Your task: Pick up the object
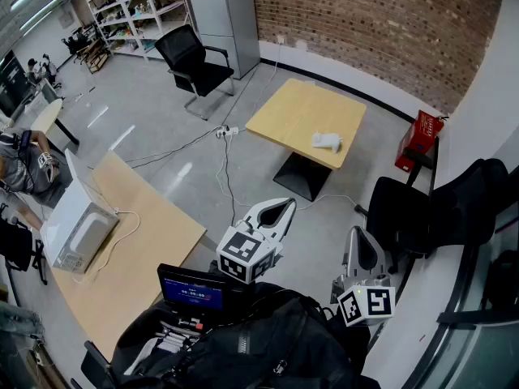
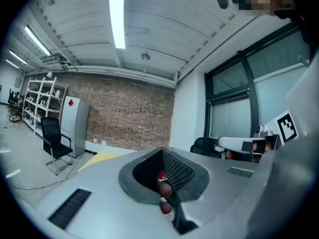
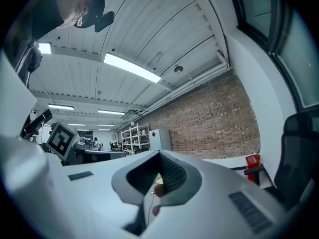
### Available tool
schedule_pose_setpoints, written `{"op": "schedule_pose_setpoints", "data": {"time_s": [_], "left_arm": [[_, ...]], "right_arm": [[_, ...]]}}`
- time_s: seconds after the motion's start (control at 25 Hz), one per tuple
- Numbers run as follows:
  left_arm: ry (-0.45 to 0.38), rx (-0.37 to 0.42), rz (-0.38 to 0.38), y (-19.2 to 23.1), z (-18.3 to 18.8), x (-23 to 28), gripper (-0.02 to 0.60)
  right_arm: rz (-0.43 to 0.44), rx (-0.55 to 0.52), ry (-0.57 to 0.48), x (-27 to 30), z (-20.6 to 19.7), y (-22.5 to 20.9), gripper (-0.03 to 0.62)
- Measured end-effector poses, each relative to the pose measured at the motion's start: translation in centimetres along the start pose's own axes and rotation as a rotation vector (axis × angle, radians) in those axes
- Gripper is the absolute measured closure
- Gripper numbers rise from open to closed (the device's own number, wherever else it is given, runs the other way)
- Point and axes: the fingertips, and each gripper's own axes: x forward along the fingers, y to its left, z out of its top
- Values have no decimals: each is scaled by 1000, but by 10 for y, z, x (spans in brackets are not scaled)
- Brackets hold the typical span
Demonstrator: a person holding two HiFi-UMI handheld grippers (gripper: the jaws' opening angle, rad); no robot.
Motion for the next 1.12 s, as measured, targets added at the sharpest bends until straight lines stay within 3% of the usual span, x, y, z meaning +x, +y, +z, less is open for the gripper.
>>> {"op": "schedule_pose_setpoints", "data": {"time_s": [0.76,1.12], "left_arm": [[47,19,-2,-28,-26,27,586],[92,20,19,-20,-45,32,586]], "right_arm": [[48,60,19,-10,-12,-34,591],[72,78,43,4,-28,-37,591]]}}
